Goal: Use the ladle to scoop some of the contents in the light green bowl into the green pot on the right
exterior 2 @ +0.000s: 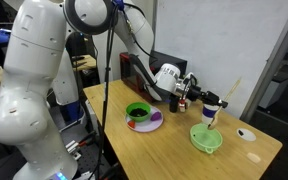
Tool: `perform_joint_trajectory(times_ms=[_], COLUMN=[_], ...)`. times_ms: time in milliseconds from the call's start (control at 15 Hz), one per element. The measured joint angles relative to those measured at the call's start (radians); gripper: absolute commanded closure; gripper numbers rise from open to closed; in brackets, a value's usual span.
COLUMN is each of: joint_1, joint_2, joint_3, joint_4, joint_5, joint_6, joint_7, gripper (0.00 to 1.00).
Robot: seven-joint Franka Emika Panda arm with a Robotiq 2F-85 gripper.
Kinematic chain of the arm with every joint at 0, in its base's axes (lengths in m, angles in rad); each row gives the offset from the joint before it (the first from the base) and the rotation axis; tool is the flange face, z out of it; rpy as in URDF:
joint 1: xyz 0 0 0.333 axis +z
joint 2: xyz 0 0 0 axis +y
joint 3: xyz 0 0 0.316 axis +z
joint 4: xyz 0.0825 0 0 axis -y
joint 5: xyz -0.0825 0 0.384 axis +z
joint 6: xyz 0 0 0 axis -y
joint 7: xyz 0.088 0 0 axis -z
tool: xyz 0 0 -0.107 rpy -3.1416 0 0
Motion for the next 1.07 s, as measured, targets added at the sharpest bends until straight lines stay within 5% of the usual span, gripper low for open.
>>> perform_joint_trajectory(times_ms=[1067], joint_1=[0.000], joint_2=[0.123], joint_3=[0.054], joint_4=[0.009], joint_5=[-0.121], joint_6=[-0.223], joint_7=[0.024], gripper=[0.94])
